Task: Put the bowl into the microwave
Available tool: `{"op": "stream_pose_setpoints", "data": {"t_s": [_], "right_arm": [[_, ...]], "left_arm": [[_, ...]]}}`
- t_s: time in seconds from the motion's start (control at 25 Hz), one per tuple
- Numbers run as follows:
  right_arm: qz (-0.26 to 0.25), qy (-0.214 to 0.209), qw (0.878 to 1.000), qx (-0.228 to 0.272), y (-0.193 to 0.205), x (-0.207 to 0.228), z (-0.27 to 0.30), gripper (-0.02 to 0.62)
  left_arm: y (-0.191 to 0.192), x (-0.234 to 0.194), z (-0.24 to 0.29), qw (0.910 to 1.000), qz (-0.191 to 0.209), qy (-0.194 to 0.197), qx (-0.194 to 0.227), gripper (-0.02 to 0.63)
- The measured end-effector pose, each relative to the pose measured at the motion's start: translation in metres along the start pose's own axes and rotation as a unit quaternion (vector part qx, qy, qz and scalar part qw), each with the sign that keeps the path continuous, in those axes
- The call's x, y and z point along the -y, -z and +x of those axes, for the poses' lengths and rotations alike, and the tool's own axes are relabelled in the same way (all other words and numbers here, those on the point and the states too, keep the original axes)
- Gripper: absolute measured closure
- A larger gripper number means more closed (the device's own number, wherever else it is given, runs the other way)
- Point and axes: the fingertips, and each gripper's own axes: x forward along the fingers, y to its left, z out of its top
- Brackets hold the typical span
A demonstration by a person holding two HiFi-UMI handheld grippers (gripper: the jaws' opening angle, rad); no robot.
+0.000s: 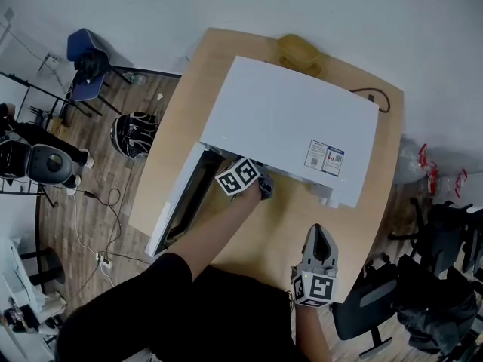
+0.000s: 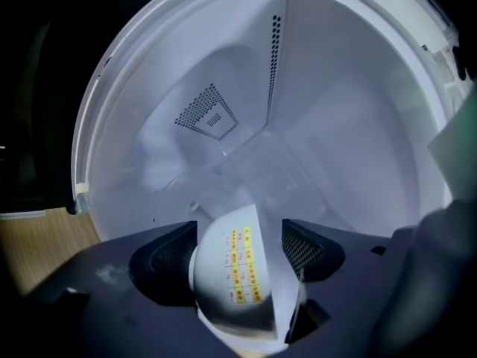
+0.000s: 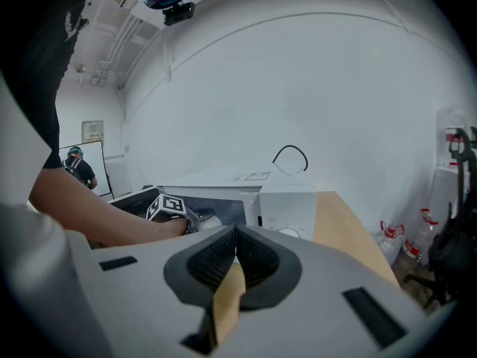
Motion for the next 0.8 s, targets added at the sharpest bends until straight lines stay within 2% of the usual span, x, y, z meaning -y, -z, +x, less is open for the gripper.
{"op": "stream_pose_setpoints", "data": {"t_s": [0.2, 0.36, 0.56, 0.8], "right_arm": [[0.0, -0.002, 1.0, -0.003, 0.002, 0.001, 0.001, 0.535], [0.001, -0.003, 1.0, -0.006, 0.004, 0.003, 0.002, 0.534], [0.004, -0.006, 1.0, -0.016, 0.011, 0.004, 0.003, 0.534], [0.005, -0.008, 1.0, -0.019, 0.013, 0.0, 0.006, 0.534]], "left_arm": [[0.004, -0.002, 0.002, 0.9991, 0.036, -0.025, -0.001, 0.278], [0.002, -0.001, 0.002, 0.9981, 0.056, -0.02, 0.014, 0.276], [-0.001, -0.009, 0.002, 0.994, 0.095, -0.049, 0.024, 0.273], [-0.002, -0.012, 0.005, 0.9914, 0.119, -0.054, 0.011, 0.272]]}}
